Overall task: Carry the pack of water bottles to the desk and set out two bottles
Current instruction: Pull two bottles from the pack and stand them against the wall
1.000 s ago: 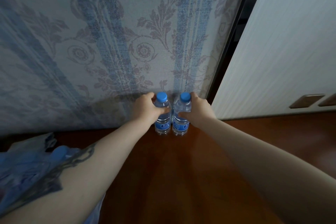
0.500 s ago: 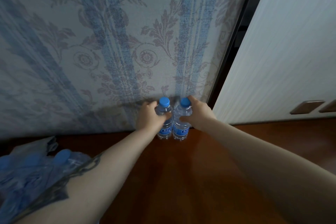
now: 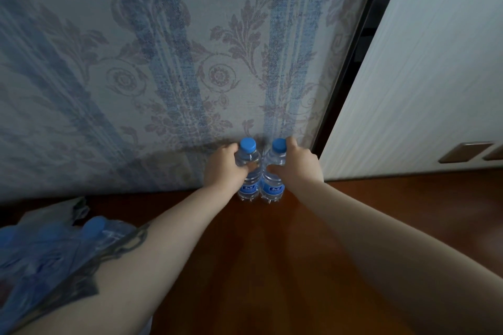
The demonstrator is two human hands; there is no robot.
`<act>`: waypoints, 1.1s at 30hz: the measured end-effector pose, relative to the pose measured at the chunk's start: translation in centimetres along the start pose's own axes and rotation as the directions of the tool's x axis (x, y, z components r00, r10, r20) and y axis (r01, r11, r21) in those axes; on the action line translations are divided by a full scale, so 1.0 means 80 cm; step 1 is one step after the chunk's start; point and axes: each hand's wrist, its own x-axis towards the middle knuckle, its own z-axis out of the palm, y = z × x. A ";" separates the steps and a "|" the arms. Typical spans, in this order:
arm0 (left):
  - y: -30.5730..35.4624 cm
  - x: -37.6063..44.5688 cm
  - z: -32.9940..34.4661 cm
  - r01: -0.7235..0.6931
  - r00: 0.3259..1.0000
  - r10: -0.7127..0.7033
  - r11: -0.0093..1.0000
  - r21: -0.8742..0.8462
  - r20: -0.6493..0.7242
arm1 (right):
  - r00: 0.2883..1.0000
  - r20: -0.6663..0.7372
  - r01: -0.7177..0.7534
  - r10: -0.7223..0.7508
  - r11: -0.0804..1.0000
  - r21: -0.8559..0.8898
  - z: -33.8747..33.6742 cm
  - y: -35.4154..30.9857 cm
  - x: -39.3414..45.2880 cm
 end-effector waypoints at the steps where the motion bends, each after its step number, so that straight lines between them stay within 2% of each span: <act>1: 0.000 -0.001 0.000 0.007 1.000 -0.007 1.000 -0.002 -0.016 | 1.000 -0.010 0.000 0.000 1.000 -0.014 0.000 -0.001 -0.001; 7: 0.001 -0.005 -0.001 0.018 0.999 -0.019 0.999 -0.044 -0.031 | 0.999 -0.032 0.007 -0.010 0.996 -0.087 -0.001 -0.001 -0.006; 11: 0.002 0.000 -0.006 -0.001 1.000 0.002 0.998 -0.055 0.020 | 0.999 0.046 0.021 -0.021 1.000 -0.002 -0.007 0.003 0.000; 16: 0.000 0.011 -0.011 0.013 0.998 -0.008 0.997 -0.070 0.068 | 0.998 0.061 -0.003 -0.001 0.998 0.070 -0.009 0.008 0.002; 25: 0.000 0.007 -0.004 -0.017 1.000 0.016 0.998 -0.056 -0.020 | 0.996 0.093 -0.017 0.014 0.999 0.039 -0.009 0.002 0.011; 33: 0.004 0.009 -0.004 -0.013 1.000 0.013 1.000 0.007 -0.005 | 0.997 0.076 -0.014 0.012 0.999 0.031 -0.001 0.003 0.004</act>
